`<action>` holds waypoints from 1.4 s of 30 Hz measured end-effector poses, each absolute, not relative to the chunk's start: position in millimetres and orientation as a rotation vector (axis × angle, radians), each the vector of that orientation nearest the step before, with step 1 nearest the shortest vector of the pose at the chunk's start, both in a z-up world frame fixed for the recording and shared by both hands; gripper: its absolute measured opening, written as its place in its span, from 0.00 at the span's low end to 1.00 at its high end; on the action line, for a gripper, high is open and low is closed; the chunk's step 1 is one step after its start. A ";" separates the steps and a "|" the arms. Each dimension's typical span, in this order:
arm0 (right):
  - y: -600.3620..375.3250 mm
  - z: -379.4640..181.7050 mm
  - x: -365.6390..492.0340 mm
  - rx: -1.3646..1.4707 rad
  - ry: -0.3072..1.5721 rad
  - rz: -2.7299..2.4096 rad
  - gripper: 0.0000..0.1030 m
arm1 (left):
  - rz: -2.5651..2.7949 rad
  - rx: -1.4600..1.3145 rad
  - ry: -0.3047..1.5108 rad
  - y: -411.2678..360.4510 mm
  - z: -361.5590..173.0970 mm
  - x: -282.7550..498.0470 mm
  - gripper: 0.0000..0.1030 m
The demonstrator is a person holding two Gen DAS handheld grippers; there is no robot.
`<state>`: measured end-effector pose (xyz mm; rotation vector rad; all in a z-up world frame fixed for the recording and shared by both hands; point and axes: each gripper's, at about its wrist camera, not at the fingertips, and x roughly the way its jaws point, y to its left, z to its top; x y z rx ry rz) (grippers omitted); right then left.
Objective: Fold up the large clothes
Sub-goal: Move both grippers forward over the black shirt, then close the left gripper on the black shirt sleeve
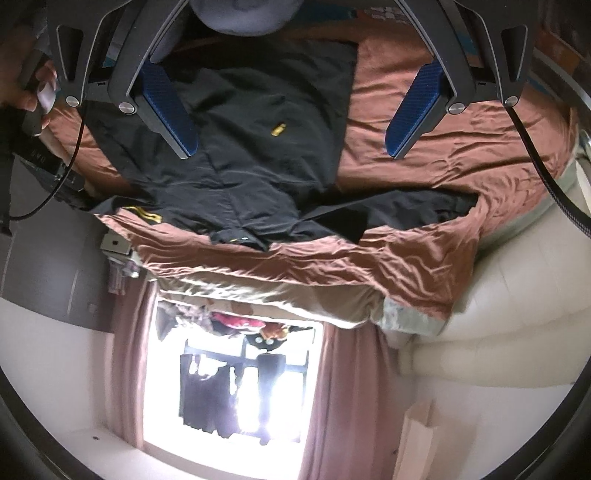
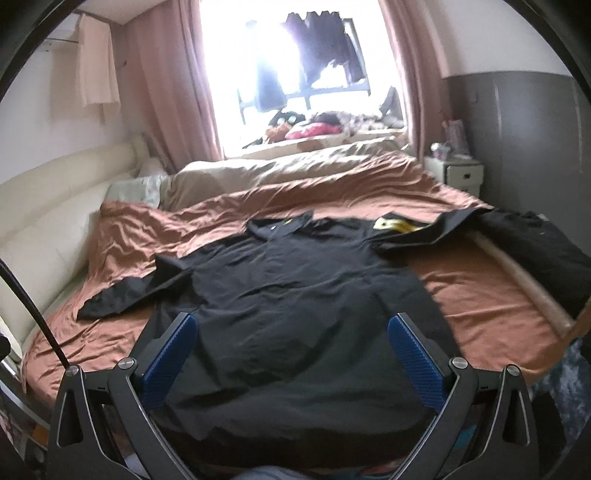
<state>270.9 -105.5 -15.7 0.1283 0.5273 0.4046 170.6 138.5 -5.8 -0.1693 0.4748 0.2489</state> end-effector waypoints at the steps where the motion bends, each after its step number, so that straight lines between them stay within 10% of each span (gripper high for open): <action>1: -101.8 -14.9 276.8 0.128 0.536 0.409 1.00 | 0.258 -0.176 0.482 146.7 -7.9 175.7 0.99; 16: -29.4 -4.6 382.9 0.249 0.564 0.465 0.99 | 0.412 -0.285 0.567 282.9 -28.5 249.9 0.81; 42: 114.3 -62.9 580.7 0.364 0.905 0.626 0.35 | 0.661 -0.639 0.727 500.8 -132.0 360.9 0.61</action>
